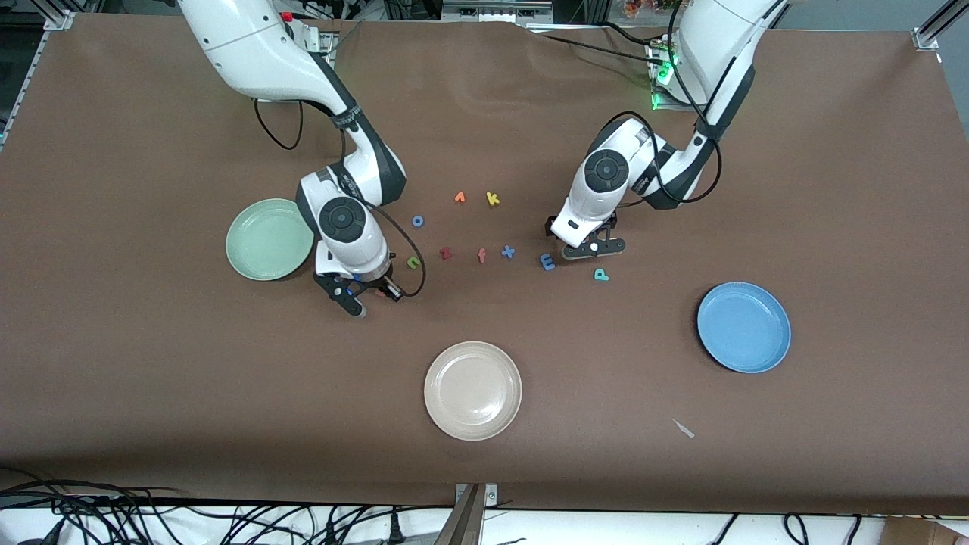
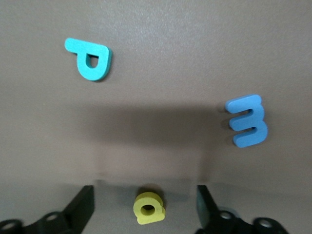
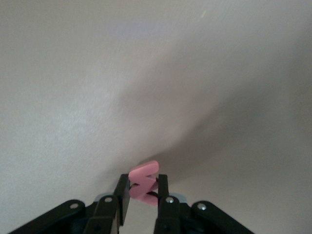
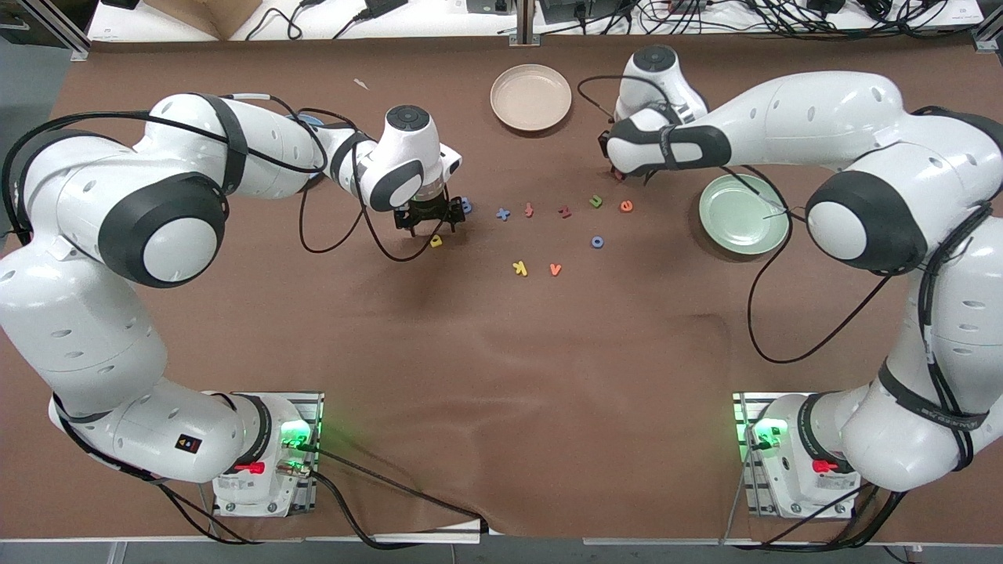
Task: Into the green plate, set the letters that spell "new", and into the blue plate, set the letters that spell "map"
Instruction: 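Place the pink letter on the green plate with the right gripper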
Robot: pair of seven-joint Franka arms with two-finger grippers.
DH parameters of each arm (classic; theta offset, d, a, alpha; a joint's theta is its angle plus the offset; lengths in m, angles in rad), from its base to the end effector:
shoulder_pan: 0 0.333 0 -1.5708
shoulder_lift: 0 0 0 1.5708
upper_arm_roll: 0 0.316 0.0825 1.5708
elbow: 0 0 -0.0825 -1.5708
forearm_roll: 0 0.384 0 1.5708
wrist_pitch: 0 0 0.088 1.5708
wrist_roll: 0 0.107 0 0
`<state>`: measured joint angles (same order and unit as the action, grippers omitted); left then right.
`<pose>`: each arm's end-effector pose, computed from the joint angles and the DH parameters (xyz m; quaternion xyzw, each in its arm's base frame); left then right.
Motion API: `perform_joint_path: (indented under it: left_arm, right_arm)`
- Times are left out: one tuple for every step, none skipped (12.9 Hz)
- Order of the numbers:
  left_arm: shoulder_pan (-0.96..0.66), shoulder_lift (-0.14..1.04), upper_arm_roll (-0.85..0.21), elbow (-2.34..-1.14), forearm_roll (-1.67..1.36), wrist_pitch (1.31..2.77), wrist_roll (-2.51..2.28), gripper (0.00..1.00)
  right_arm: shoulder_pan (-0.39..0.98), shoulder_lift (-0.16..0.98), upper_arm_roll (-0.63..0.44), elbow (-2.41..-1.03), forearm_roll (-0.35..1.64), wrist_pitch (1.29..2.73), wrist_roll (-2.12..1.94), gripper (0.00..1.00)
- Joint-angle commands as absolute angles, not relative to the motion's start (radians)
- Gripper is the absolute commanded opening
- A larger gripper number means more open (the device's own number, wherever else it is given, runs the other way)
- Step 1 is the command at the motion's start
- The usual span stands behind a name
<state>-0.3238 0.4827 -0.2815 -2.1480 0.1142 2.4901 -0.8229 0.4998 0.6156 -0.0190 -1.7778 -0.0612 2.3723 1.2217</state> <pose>0.4536 -0.3193 0.1721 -0.9951 -0.0725 0.0661 0.0128 0.5827 0.3042 0.2093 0.9402 -0.3395 0.0130 0.0255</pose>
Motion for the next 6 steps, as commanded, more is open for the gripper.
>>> perform_joint_path:
  left_arm:
    - [-0.33,0.48,-0.281,-2.152,0.147,2.49,-0.854,0.83]
    - [-0.331,0.48,-0.281,-2.155,0.147,2.49,-0.854,0.81]
    - [-0.331,0.479,-0.281,-2.166,0.149,2.488,-0.854,0.76]
    - [-0.33,0.477,-0.288,-2.171,0.147,2.488,-0.854,0.71]
    - [-0.328,0.479,-0.296,-2.172,0.147,2.488,-0.854,0.67]
    - [-0.327,0.477,-0.296,-2.172,0.147,2.487,-0.856,0.65]
  right_arm:
    - [0.434,0.514,-0.015,-1.769,-0.06,2.193,1.062,0.06]
    - [0.411,0.48,-0.015,-1.778,-0.058,2.137,0.992,0.06]
    - [0.4,0.445,-0.034,-1.793,-0.057,2.102,0.903,0.06]
    - [0.399,0.411,-0.072,-1.813,-0.049,2.074,0.818,0.06]
    - [0.399,0.378,-0.102,-1.847,-0.02,2.053,0.743,0.06]
    - [0.399,0.338,-0.138,-1.9,0.009,2.052,0.673,0.06]
